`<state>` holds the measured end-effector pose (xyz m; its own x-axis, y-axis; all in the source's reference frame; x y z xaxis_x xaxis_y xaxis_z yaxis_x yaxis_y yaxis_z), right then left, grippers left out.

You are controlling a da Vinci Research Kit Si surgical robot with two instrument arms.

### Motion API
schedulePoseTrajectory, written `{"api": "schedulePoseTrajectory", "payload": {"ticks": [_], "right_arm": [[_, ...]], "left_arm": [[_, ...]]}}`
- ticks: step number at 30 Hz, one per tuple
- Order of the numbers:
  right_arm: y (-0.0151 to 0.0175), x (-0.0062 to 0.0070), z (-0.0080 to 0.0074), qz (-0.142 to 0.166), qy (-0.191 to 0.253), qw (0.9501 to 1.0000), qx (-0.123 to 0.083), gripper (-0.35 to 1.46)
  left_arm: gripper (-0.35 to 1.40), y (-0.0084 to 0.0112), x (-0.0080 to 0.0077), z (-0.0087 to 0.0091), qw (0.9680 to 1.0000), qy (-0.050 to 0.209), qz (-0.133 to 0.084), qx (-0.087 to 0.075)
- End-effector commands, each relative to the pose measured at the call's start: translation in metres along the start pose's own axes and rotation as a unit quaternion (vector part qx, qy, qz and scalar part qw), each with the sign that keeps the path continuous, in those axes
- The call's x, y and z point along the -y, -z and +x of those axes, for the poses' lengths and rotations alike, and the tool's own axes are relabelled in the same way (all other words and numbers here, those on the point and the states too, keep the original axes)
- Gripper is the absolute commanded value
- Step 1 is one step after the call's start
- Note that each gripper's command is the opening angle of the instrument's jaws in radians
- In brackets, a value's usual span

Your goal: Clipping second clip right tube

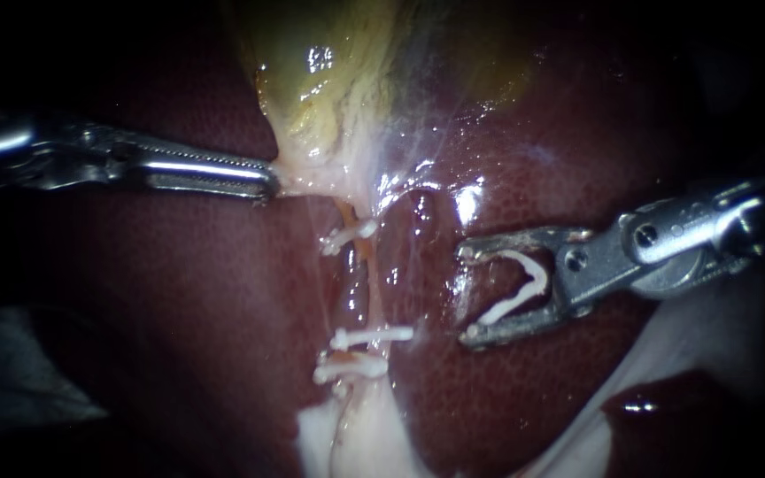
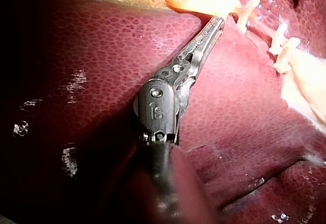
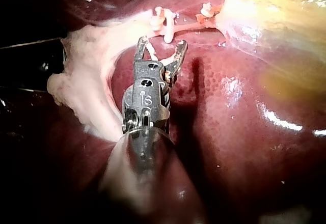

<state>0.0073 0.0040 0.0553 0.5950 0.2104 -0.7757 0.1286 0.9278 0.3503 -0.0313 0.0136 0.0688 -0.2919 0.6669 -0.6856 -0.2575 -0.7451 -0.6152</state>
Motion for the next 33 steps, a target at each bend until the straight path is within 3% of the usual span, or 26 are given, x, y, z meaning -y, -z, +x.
{"api": "schedulePoseTrajectory", "payload": {"ticks": [1, 8, 15, 22, 27, 33], "right_arm": [[0.0, 0.0, 0.0, 0.0, 0.0, 1.0, 0.0, 0.5], [0.0, 0.0, 0.0, 0.0, 0.0, 1.0, 0.0, 0.5], [-0.0002, -0.0001, 0.0001, 0.0, 0.0, 1.0, 0.0, 0.5], [-0.002, -0.0005, 0.0001, -0.005, -0.001, 1.0, 0.003, 0.5], [-0.0048, -0.0012, -0.0011, -0.001, -0.044, 0.999, -0.004, 0.5], [-0.0086, -0.0023, -0.0027, -0.001, -0.11, 0.9938, -0.021, 0.5]], "left_arm": [[-0.35, 0.0002, -0.0001, 0.0001, 1.0, 0.0, 0.0, 0.0], [-0.35, 0.0031, -0.0013, 0.0025, 0.9999, 0.007, -0.008, 0.002], [-0.35, 0.0058, -0.0024, 0.0045, 1.0, 0.004, -0.003, -0.008], [-0.35, 0.0058, -0.0025, 0.0046, 0.9999, 0.004, -0.003, -0.01], [-0.35, 0.0058, -0.0025, 0.0046, 0.9999, 0.004, -0.003, -0.01], [-0.35, 0.0058, -0.0025, 0.0045, 0.9999, 0.004, -0.003, -0.01]]}}
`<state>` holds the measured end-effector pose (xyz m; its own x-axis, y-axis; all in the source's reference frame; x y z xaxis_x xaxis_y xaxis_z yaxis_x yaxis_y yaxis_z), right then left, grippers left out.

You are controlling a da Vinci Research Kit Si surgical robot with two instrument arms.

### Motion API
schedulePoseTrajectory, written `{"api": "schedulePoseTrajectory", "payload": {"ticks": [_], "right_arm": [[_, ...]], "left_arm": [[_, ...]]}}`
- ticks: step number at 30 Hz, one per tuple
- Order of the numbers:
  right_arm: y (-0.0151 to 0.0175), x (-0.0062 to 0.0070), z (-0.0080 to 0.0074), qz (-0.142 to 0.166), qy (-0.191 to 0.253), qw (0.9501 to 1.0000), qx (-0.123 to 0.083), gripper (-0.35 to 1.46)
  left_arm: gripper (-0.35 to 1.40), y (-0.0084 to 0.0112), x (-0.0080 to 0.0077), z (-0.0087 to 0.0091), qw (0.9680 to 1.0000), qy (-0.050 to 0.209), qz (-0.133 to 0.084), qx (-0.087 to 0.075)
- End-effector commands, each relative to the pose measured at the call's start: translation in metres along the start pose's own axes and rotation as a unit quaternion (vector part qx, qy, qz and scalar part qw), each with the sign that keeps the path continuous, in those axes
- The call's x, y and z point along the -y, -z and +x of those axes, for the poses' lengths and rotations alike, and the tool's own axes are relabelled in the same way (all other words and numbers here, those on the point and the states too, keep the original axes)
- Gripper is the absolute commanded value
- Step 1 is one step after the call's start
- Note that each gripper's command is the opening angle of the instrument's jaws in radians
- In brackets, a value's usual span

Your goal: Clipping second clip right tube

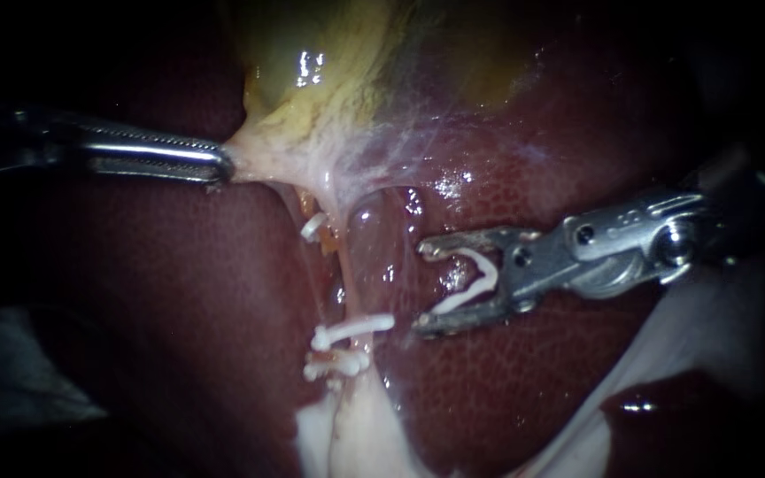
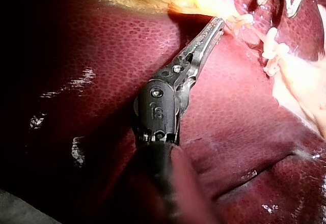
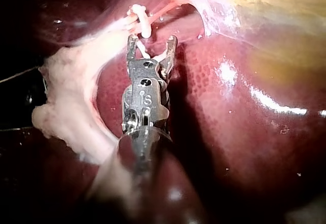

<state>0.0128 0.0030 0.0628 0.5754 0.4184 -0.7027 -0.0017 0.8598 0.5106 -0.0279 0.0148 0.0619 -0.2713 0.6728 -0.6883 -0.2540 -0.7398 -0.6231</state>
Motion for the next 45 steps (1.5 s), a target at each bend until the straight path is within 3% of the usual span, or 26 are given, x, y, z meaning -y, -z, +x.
{"api": "schedulePoseTrajectory", "payload": {"ticks": [1, 9, 19, 23, 30, 34, 37, 45], "right_arm": [[-0.0005, -0.0002, -0.0001, 0.002, -0.01, 0.9999, -0.003, 0.5], [-0.0036, -0.0014, -0.0004, 0.04, -0.088, 0.9946, -0.038, 0.5], [-0.008, -0.0011, -0.0012, 0.091, -0.137, 0.9842, -0.066, 0.5], [-0.0092, -0.001, -0.0015, 0.112, -0.159, 0.9765, -0.092, 0.5], [-0.0093, -0.0005, -0.0012, 0.16, -0.199, 0.9565, -0.14, 0.5], [-0.0091, 0.0004, -0.0002, 0.187, -0.215, 0.9449, -0.162, 0.5], [-0.0087, 0.0011, 0.0006, 0.196, -0.221, 0.9394, -0.174, 0.49], [-0.0078, 0.0015, 0.0014, 0.199, -0.223, 0.9384, -0.174, 0.39]], "left_arm": [[-0.35, 0.0, 0.0, -0.0001, 1.0, 0.0, 0.0, 0.0], [-0.35, -0.0001, 0.0001, -0.0001, 1.0, 0.0, 0.0, 0.0], [-0.35, -0.0001, 0.0001, -0.0001, 1.0, 0.0, 0.0, 0.0], [-0.35, -0.0001, 0.0001, -0.0001, 1.0, 0.0, 0.0, 0.0], [-0.35, -0.0001, 0.0001, -0.0001, 1.0, 0.0, 0.0, 0.0], [-0.35, -0.0001, 0.0001, -0.0001, 1.0, 0.0, 0.0, 0.0], [-0.35, -0.0001, 0.0001, -0.0001, 1.0, 0.0, 0.0, 0.0], [-0.35, -0.0001, 0.0001, -0.0001, 1.0, 0.0, 0.0, 0.0]]}}
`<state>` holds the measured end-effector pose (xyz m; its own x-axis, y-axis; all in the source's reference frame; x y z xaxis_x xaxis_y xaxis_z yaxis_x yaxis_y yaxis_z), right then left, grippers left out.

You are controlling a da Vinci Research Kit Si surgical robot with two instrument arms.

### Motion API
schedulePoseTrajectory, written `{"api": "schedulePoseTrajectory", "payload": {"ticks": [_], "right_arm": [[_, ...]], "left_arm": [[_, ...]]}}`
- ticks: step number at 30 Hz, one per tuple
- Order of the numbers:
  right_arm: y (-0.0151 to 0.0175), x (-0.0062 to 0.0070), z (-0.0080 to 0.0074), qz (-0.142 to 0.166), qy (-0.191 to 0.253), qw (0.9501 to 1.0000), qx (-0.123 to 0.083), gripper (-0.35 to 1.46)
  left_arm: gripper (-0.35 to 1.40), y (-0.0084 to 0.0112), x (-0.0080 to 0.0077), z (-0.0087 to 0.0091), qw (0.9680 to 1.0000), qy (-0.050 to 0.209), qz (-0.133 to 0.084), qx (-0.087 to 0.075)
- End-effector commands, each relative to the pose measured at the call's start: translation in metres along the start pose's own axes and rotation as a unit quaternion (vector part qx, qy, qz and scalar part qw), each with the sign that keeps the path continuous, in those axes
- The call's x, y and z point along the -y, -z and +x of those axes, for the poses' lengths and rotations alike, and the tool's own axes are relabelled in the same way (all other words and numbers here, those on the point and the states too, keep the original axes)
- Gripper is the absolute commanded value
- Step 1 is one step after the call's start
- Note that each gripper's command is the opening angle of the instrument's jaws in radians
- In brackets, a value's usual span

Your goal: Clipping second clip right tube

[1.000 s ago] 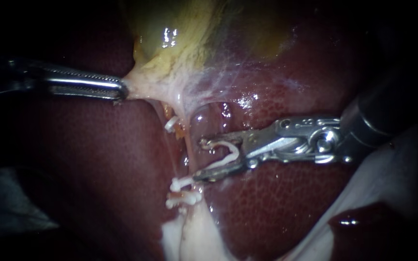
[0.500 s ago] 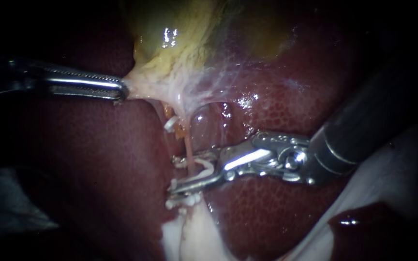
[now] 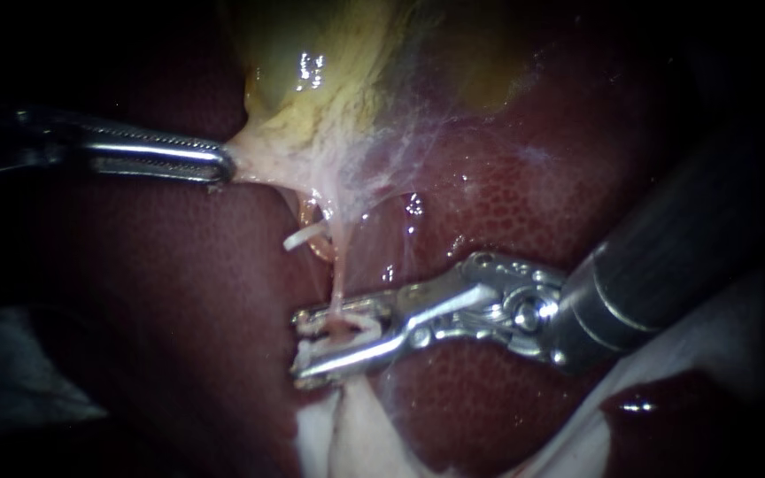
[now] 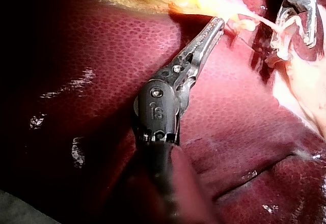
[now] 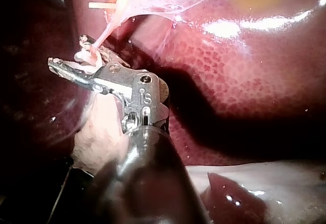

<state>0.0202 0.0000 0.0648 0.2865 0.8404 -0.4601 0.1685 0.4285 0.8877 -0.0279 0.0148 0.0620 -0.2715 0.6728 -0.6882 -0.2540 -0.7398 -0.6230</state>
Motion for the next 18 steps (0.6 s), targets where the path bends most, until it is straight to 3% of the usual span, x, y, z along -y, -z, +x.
{"api": "schedulePoseTrajectory", "payload": {"ticks": [1, 16, 18], "right_arm": [[0.0003, 0.0, -0.0001, -0.001, 0.0, 1.0, 0.001, 0.37], [0.0012, 0.0002, -0.0006, 0.001, -0.032, 0.9995, 0.002, -0.32], [0.0014, 0.0002, -0.0007, 0.002, -0.038, 0.9993, 0.003, -0.35]], "left_arm": [[-0.35, 0.0, 0.0, 0.0, 1.0, 0.0, 0.0, 0.0], [-0.35, 0.0, 0.0, 0.0, 1.0, 0.0, 0.0, 0.0], [-0.35, 0.0, 0.0, 0.0, 1.0, 0.0, 0.0, 0.0]]}}
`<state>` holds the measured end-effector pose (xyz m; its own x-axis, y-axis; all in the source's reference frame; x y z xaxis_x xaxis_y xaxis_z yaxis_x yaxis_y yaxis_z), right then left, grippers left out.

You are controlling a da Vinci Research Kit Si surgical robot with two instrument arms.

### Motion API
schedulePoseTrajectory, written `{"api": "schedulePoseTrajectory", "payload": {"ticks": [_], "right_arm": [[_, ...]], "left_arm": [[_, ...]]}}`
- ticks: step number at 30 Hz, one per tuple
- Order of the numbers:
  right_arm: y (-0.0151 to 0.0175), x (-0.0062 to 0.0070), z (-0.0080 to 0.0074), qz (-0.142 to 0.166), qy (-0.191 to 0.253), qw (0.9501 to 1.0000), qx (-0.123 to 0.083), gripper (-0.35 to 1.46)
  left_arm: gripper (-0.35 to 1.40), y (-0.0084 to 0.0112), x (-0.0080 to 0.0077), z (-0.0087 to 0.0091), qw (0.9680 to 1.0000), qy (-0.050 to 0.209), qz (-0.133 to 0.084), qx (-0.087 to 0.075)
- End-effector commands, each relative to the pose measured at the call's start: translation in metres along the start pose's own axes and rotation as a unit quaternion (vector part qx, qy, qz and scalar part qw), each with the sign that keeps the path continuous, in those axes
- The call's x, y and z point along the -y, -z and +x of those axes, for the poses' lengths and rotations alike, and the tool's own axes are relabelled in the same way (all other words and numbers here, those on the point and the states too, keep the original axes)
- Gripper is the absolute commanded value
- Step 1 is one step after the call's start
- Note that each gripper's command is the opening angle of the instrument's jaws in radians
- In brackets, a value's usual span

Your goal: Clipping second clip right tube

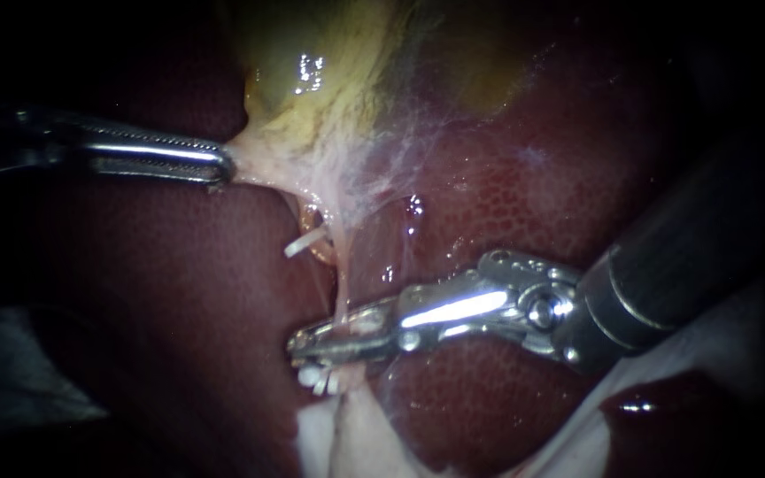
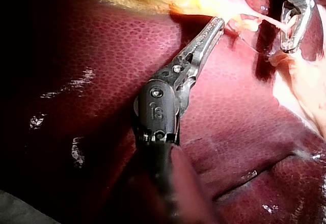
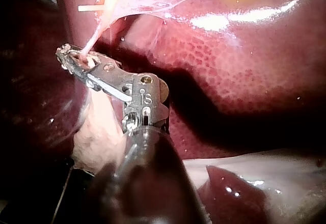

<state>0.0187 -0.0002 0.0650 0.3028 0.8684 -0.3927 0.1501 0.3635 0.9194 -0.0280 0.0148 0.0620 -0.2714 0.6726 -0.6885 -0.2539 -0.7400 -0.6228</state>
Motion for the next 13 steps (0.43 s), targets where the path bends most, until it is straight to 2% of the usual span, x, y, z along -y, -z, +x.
{"api": "schedulePoseTrajectory", "payload": {"ticks": [1, 13], "right_arm": [[0.0001, 0.0, -0.0001, 0.0, 0.0, 1.0, 0.0, -0.35], [0.0003, -0.0001, -0.0003, 0.001, -0.003, 1.0, 0.002, -0.35]], "left_arm": [[-0.35, 0.0, 0.0, 0.0, 1.0, 0.0, 0.0, 0.0], [-0.35, 0.0, 0.0, 0.0, 1.0, 0.0, 0.0, 0.0]]}}
